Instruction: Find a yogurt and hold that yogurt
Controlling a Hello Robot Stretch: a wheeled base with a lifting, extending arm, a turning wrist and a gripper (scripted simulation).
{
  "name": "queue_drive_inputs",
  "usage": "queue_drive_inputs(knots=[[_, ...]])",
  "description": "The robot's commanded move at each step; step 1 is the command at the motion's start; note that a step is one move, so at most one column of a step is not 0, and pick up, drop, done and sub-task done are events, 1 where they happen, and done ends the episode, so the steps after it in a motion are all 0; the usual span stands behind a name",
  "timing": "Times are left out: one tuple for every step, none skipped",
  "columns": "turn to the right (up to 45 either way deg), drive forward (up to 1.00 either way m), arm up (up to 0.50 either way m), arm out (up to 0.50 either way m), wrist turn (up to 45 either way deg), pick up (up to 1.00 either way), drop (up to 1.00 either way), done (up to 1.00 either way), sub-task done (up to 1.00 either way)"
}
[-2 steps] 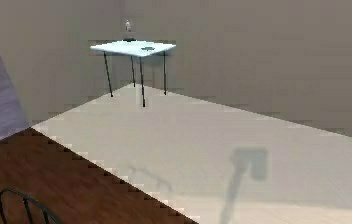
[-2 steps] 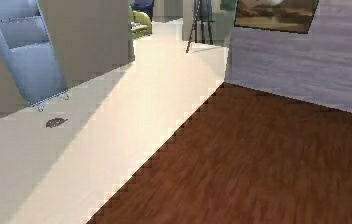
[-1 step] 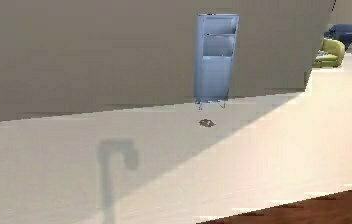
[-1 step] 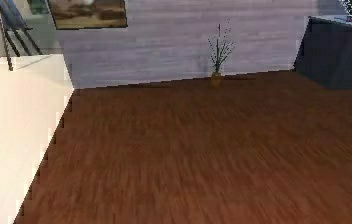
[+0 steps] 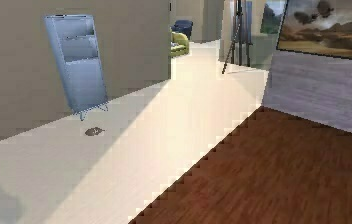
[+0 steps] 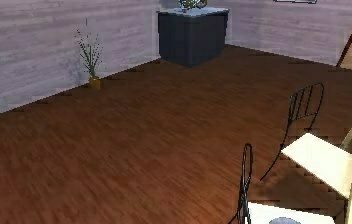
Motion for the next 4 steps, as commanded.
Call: queue_drive_inputs(knots=[[0.0, 0.35, 0.00, 0.00, 0.0, 0.00, 0.00, 0.00, 0.00], [45.0, 0.00, 0.00, 0.00, 0.0, 0.00, 0.00, 0.00, 0.00], [42.0, 0.00, 0.00, 0.00, 0.0, 0.00, 0.00, 0.00, 0.00], [0.0, 0.80, 0.00, 0.00, 0.0, 0.00, 0.00, 0.00, 0.00]])
